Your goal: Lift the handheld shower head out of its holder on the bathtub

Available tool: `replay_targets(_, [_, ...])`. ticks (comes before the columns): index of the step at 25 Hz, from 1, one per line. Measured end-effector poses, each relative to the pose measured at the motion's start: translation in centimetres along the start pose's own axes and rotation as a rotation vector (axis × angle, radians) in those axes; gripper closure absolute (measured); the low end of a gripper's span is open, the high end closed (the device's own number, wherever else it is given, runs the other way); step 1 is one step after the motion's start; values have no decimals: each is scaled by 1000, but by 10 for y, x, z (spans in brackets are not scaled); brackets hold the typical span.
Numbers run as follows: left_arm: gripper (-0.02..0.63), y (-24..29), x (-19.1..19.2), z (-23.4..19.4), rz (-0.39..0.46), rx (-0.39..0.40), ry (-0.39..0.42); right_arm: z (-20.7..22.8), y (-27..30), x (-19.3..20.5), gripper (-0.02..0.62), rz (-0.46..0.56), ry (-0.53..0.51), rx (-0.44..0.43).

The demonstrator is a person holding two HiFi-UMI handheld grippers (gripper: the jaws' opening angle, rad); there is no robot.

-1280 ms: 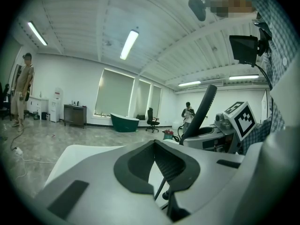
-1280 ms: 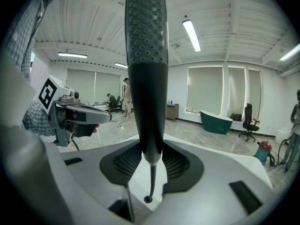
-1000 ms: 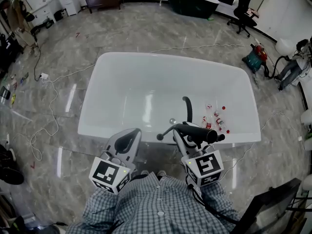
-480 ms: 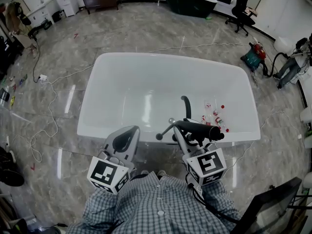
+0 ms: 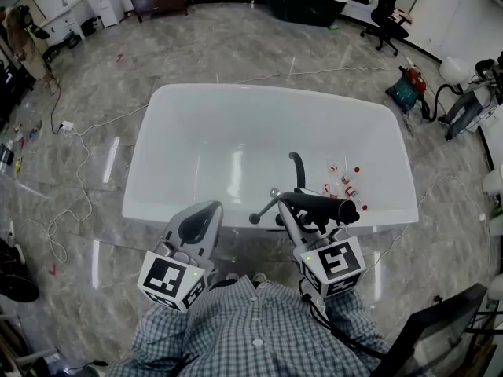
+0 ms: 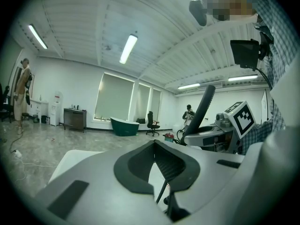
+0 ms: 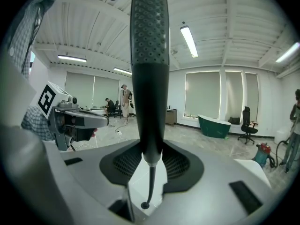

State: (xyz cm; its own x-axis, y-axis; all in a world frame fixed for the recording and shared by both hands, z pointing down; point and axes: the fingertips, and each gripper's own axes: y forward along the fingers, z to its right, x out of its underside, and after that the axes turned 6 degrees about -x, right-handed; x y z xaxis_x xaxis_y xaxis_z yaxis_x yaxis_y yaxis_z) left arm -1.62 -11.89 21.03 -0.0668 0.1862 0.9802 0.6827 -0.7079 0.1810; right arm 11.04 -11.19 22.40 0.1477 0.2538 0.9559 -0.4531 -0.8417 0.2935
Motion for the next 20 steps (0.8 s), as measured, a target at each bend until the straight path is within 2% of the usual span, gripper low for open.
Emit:
replay_targets(9, [604, 1, 3, 6, -1, 3, 2, 1, -4, 3, 468, -5, -23, 1])
replay_targets(20, [604, -3, 6, 2, -2, 6, 0, 2, -4, 3, 468, 3, -1, 30])
